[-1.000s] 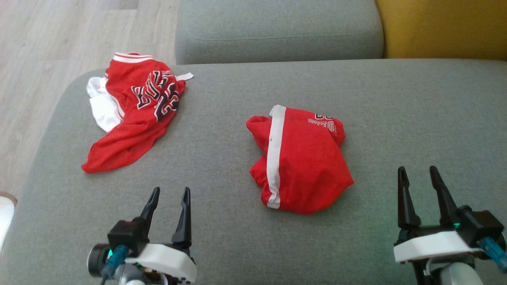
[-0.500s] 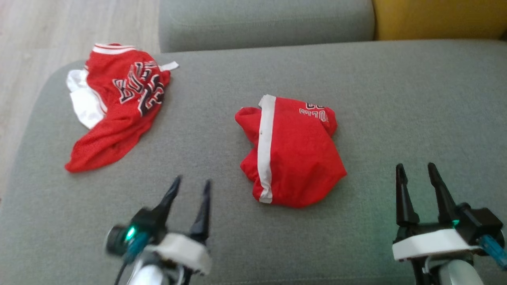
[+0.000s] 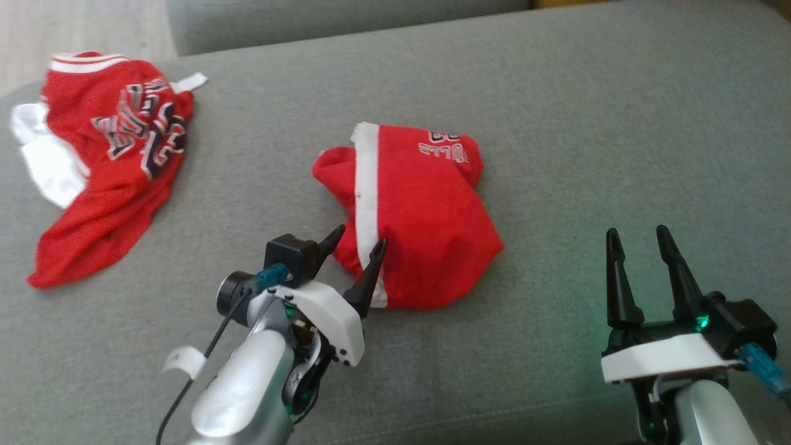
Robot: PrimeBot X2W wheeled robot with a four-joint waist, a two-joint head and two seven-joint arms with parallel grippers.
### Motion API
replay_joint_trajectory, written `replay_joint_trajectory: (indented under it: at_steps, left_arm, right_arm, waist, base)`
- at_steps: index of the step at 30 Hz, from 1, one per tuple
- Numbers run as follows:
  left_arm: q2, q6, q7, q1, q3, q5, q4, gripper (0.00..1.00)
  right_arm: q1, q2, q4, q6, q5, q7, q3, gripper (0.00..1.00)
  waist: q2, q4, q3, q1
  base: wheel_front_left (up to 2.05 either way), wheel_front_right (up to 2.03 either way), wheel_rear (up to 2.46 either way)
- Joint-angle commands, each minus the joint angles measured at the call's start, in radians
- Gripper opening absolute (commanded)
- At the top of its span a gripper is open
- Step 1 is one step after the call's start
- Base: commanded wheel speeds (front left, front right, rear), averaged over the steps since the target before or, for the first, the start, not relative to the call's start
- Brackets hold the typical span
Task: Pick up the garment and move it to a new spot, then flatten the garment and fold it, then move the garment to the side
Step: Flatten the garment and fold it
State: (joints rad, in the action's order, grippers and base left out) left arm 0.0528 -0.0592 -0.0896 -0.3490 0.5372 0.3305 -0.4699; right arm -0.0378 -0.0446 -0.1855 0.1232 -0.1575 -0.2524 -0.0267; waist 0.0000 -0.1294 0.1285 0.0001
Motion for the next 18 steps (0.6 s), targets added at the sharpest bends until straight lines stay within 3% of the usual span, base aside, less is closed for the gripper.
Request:
replay_joint_trajectory:
  at_steps: [1,3,5,6,11,18]
  left_arm:
    - [-0.001,-0.004,0.001,-0.055,-0.024,0.015,0.012,1.0]
    - [-0.002,-0.008,-0.001,-0.069,-0.01,0.042,-0.006,1.0]
    - [-0.002,-0.01,-0.016,-0.082,0.011,0.067,-0.01,0.4]
    - [-0.002,-0.01,-0.026,-0.089,0.022,0.074,-0.011,0.01]
    - [0.005,0.01,-0.071,-0.143,0.06,0.036,-0.029,0.0]
    - [0.13,0.024,-0.068,-0.266,0.101,-0.102,-0.048,0.0]
  right_arm:
    - [-0.046,-0.006,0.034,0.008,-0.008,-0.009,-0.023,1.0]
    - [-0.049,-0.006,0.036,0.008,-0.01,-0.009,-0.019,1.0]
    - [-0.05,-0.006,0.037,0.008,-0.01,-0.009,-0.016,1.0]
    - [-0.051,-0.006,0.037,0.008,-0.01,-0.009,-0.014,1.0]
    - [-0.053,-0.006,0.039,0.008,-0.01,-0.009,-0.004,1.0]
    - [-0.054,-0.006,0.041,0.008,-0.01,-0.009,0.002,1.0]
  waist:
    - [0.0,-0.021,0.019,-0.0001]
    - [0.0,-0.027,0.026,-0.0001]
    - [0.0,-0.029,0.03,-0.0001]
    - [0.0,-0.028,0.031,-0.0001]
    - [0.0,-0.013,0.029,-0.0001]
    - [0.0,0.018,0.021,-0.0001]
  base:
    - [0.0,0.0,0.0]
    - [0.0,0.0,0.0]
    - [0.0,0.0,0.0]
    - [0.0,0.0,0.0]
    - [0.0,0.0,0.0]
    - [0.0,0.0,0.0]
